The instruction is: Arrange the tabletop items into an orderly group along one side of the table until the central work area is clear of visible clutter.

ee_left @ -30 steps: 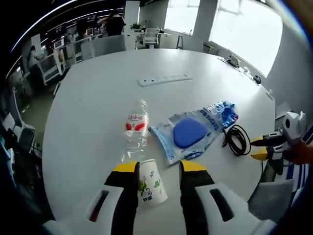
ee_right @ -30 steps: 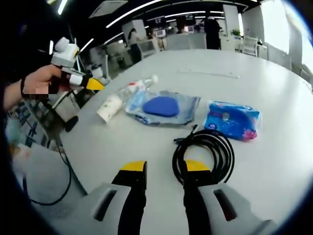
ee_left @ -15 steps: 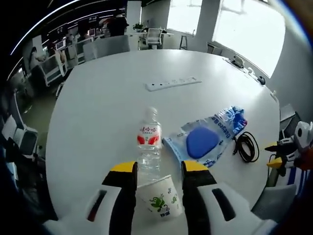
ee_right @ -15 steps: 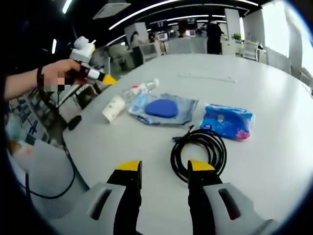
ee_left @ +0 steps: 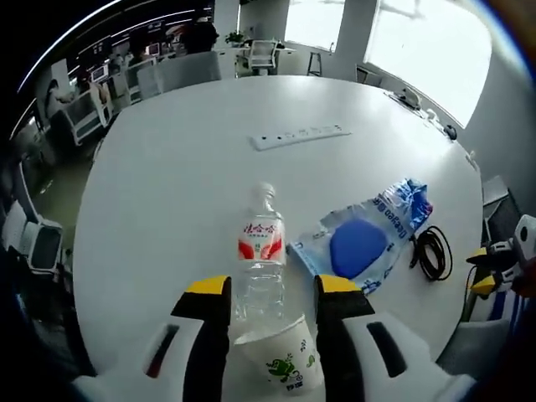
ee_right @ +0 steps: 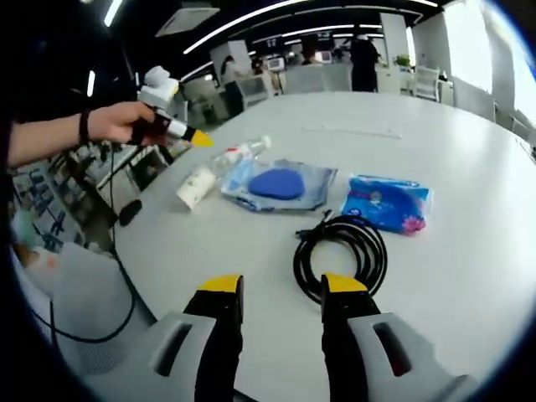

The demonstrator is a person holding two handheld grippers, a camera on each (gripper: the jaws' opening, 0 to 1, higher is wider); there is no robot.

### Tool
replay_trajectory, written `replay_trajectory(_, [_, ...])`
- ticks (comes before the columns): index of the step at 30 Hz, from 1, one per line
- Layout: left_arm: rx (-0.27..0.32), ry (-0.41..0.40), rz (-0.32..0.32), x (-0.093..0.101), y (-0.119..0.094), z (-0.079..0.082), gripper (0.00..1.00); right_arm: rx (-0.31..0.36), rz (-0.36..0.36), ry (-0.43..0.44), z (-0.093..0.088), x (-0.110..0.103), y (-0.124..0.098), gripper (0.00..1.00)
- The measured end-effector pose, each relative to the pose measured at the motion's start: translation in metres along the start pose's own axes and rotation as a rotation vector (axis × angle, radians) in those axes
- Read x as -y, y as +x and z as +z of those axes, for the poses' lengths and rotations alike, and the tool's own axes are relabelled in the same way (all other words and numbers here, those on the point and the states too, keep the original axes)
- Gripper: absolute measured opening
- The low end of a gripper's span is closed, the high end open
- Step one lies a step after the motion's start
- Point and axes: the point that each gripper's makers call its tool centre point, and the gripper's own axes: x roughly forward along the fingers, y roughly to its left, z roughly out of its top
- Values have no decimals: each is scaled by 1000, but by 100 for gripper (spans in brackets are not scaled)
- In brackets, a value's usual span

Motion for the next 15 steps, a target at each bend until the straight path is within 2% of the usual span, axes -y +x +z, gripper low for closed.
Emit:
replay_trajectory(11, [-38,25,21,-3,26,2,40,-4,-9,26,-5,7,-7,34])
replay_trajectory(15, [-48,10,20,-6,35,2,39,-1,-13,30,-5,10,-9,34])
